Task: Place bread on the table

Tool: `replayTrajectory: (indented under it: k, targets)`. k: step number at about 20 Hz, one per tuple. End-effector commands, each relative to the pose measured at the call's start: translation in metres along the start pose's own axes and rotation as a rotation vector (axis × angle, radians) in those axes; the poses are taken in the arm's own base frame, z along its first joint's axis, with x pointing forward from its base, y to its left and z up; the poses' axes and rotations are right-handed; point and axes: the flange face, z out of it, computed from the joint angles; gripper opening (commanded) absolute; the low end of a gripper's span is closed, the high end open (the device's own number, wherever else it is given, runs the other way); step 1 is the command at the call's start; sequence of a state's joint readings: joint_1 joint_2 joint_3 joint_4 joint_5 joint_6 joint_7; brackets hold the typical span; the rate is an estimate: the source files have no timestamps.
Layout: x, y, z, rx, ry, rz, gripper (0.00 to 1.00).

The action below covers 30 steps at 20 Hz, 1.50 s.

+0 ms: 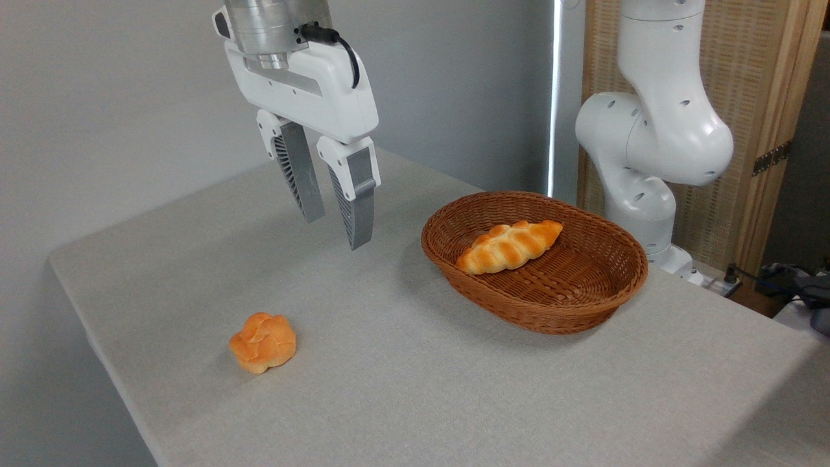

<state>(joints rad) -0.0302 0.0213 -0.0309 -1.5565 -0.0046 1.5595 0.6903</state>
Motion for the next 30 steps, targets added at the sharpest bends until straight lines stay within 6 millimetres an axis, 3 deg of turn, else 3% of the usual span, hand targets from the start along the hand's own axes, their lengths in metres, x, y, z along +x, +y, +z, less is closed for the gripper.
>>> replayTrajectory:
  k: [1,25,30]
  targets:
    - [-0.007,0.002,-0.003,-0.024,0.0,0.013,1.0]
    - [-0.009,0.003,-0.004,-0.022,0.002,0.013,1.0]
    - [-0.021,0.014,0.001,-0.029,-0.006,0.017,1.0]
